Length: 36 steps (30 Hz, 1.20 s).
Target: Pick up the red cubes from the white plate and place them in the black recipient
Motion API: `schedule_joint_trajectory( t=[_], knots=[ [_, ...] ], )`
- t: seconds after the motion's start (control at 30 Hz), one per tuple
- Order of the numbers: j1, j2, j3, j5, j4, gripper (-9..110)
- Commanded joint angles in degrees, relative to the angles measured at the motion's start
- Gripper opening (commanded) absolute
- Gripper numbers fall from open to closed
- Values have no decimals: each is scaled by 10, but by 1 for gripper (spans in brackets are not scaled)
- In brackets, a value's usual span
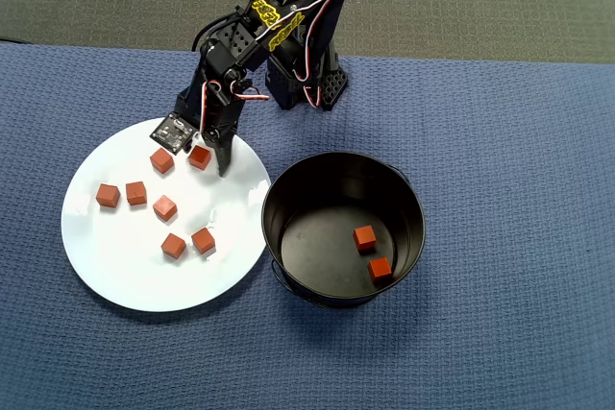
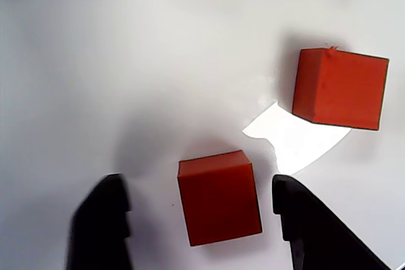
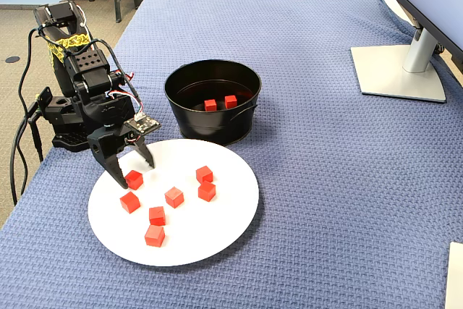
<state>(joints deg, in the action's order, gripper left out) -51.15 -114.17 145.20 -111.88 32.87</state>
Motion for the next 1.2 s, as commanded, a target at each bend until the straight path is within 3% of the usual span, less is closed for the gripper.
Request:
schedule_joint_trajectory(
  t=[0.0, 0.27, 0.57, 0.7, 0.87, 1.13, 1.17],
  knots=[
    [10, 0, -1, 15, -18, 0],
    [31, -18, -7, 75, -30, 0],
    [129, -220, -185, 338, 212, 0],
    [211, -293, -267, 547, 279, 0],
    [338, -243, -388, 742, 356, 0],
    [553, -89, -407, 842, 350, 1],
    [563, -70, -409, 832, 359, 16]
  ],
)
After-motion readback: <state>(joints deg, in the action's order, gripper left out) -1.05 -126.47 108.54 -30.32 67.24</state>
